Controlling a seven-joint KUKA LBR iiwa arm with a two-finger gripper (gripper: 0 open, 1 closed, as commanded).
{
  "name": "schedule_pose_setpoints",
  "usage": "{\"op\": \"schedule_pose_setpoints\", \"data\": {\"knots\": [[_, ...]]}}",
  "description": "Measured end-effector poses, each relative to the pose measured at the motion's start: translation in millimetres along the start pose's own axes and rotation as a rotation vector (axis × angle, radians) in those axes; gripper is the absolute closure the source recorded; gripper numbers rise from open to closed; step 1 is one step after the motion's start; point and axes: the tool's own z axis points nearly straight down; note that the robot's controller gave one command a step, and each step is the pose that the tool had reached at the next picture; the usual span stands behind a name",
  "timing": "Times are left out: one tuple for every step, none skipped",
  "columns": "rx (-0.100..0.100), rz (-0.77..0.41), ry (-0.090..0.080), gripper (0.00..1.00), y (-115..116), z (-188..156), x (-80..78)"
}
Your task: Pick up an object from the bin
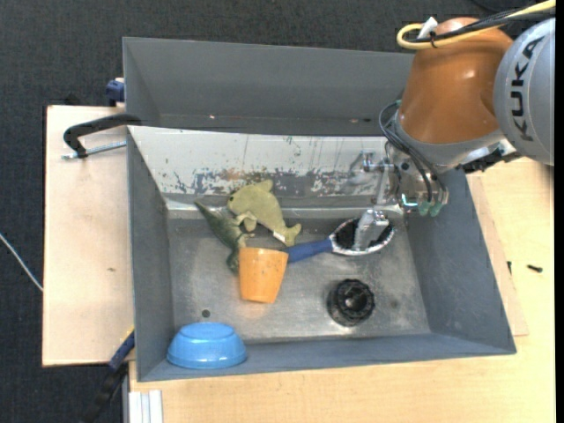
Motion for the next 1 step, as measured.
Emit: {"op": "schedule_pose_setpoints", "data": {"knots": [[0.0,-0.181,-0.007,0.0,6.2,112.9,13.0]]}}
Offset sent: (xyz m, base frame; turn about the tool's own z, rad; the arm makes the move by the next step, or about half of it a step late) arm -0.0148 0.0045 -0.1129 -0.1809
